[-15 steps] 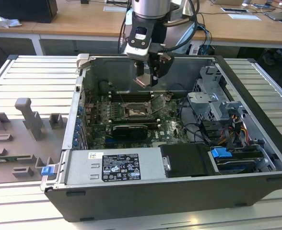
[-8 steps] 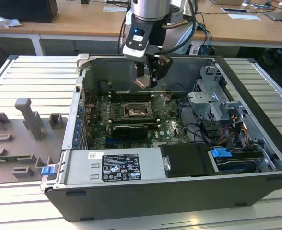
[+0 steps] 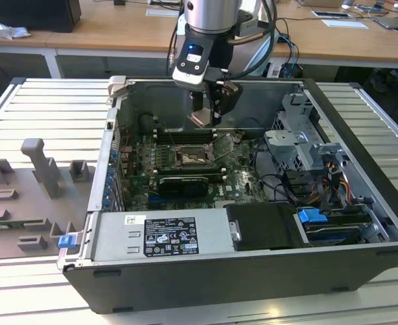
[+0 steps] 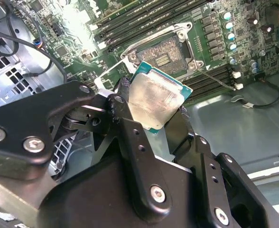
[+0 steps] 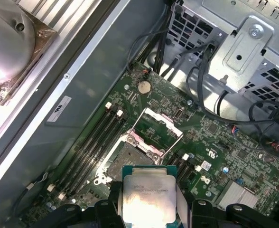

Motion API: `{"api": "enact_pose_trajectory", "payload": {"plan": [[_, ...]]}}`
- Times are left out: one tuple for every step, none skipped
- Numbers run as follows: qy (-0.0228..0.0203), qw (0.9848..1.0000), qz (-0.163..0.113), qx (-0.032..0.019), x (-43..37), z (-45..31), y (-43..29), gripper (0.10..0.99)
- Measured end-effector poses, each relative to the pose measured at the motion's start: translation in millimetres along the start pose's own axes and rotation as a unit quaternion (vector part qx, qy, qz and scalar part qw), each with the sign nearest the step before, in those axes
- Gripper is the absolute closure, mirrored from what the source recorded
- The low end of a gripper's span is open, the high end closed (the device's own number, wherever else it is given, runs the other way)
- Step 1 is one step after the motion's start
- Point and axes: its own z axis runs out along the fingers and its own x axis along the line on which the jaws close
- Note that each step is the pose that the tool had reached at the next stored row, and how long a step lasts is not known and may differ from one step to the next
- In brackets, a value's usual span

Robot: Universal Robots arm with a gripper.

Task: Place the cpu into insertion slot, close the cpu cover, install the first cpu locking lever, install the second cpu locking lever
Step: 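Place the cpu into insertion slot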

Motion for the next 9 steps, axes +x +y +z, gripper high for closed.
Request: {"api": "enact_pose_trajectory", "payload": {"plan": [[0.0000,1.0000,0.000,0.0000,0.0,0.5,0.0,0.545],[-0.0001,1.0000,0.001,0.0000,0.0,1.0,-0.1,0.545],[-0.0001,1.0000,0.001,0.0000,0.0,1.5,-0.1,0.545],[-0.0002,1.0000,0.002,0.0000,0.0,2.0,-0.2,0.545],[-0.0002,1.0000,0.002,0.0000,0.0,2.4,-0.2,0.545],[-0.0002,1.0000,0.002,0.0001,0.0,2.7,-0.2,0.545],[-0.0002,1.0000,0.003,0.0001,0.0,3.0,-0.3,0.545],[-0.0002,1.0000,0.003,0.0000,-0.1,3.2,-0.3,0.545],[-0.0003,1.0000,0.003,0.0000,-0.1,3.6,-0.3,0.545]]}}
